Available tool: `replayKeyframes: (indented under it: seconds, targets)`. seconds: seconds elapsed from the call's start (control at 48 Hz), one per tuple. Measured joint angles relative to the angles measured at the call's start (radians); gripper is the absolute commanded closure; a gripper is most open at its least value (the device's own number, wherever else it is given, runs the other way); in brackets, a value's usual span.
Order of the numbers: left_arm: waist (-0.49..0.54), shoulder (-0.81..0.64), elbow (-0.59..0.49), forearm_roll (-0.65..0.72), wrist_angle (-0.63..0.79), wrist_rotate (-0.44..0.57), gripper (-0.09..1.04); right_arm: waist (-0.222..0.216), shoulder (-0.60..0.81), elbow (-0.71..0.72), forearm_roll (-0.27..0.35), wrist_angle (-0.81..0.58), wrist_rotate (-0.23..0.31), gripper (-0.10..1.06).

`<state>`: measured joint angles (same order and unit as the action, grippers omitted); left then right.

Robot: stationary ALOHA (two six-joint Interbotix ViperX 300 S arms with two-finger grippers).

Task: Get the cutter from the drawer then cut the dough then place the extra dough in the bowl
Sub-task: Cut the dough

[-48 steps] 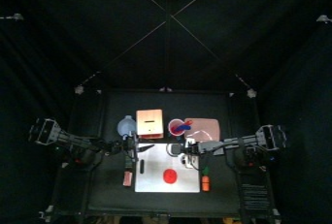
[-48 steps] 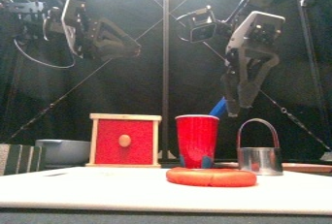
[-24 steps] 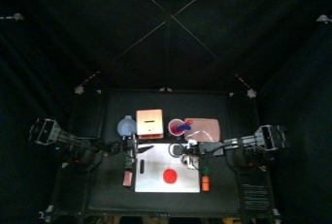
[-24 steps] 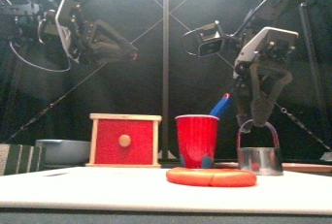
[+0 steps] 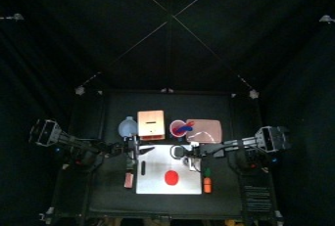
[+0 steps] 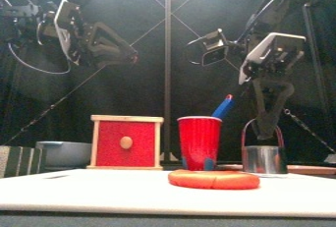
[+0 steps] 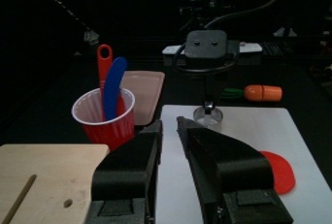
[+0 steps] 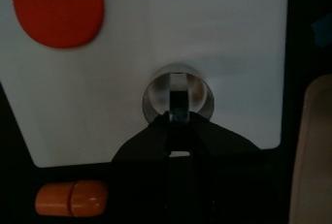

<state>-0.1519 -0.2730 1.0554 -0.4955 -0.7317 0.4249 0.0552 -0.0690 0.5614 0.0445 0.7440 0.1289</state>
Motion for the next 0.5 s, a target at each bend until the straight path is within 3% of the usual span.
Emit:
replayKeyframes:
  seconds: [0.312,0.5]
  targets:
    - [0.002,0.021,0.011,-0.002,0.0,0.002,0.3,0.095,0.098,-0.146,0.009,0.021,0.0,0.48]
    - [0.011,0.02,0.041,-0.002,0.0,0.002,0.3,0.126,0.153,-0.219,0.015,0.031,0.011,0.48]
